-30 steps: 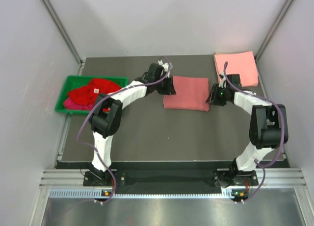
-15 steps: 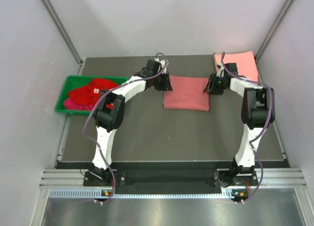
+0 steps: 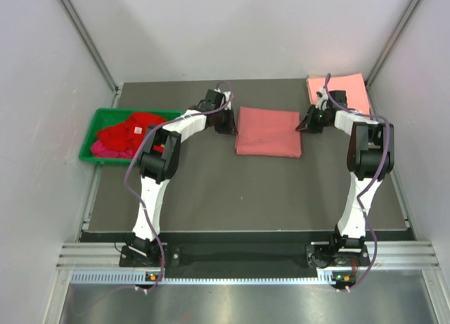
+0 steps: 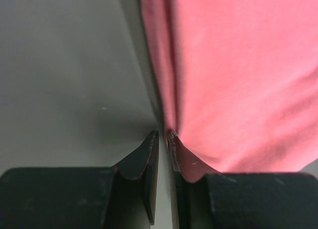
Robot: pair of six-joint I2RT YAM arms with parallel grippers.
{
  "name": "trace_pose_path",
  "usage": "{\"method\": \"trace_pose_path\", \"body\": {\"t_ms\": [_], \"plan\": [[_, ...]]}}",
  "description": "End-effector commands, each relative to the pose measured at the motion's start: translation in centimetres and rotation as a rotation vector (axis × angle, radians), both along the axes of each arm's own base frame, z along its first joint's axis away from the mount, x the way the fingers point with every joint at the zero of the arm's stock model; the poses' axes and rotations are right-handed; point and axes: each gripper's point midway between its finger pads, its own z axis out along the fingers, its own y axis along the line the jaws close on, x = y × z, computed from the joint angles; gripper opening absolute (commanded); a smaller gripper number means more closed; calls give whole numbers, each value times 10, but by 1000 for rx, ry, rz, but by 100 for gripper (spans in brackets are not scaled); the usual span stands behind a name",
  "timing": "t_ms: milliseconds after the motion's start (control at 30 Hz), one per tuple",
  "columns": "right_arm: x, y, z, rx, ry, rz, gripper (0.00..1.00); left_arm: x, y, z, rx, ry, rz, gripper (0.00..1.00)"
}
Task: Fold and stack the t-shirts
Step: Fold the tshirt
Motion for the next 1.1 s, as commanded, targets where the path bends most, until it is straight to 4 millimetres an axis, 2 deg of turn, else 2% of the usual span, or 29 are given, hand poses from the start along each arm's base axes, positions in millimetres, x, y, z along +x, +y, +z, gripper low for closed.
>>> {"method": "trace_pose_path", "body": {"t_ms": [0,67,100,133,167,200,233,267,367,400,433,500,567,633,733,867,900,967,1000,1067], "plan": [[11,-18,-5,-18,-39,-40,14,12,2,15,5,-42,8,18],[11,-16,3,-6,-45,-43,22,11,4,24,18,-39,14,18],[11,-16,7,-1,-44,-52,29,11,5,29,22,-41,14,18],[10,-17,16,-3,-50,-57,32,10,4,44,12,-60,7,19],[5,-20,18,-19,-25,-72,34,8,5,50,8,-62,5,19],[2,-22,23,-29,-20,-80,35,5,4,58,3,-70,-1,20],[-5,-23,35,-42,-16,-90,35,2,3,74,-13,-88,-8,20],[-7,-28,40,-65,-15,-106,35,-1,2,79,-17,-91,-11,20],[-23,-28,59,-71,0,-121,37,-16,-15,100,-109,-97,-53,20],[-27,-24,71,-61,-18,-111,37,-22,-21,108,-138,-102,-69,20],[-31,-18,75,-44,-20,-95,35,-31,-26,104,-161,-78,-94,20],[-40,-8,77,-26,-25,-74,16,-40,-38,104,-187,-79,-122,21],[-47,8,84,36,-37,-28,1,-47,-44,95,-193,-58,-142,21],[-51,30,90,116,-54,42,0,-52,-48,81,-188,-31,-149,21],[-59,52,80,183,-45,113,0,-55,-48,61,-177,6,-144,21],[-70,53,32,191,44,122,1,-58,-38,30,-111,35,-118,21],[-75,51,11,176,97,113,1,-58,-33,20,-84,44,-105,20],[-81,37,-10,134,131,82,0,-61,-24,4,-27,72,-87,20],[-80,34,-13,133,124,73,0,-62,-19,-4,4,82,-74,20],[-81,35,-8,138,109,82,0,-63,-15,-9,27,88,-74,20]]}}
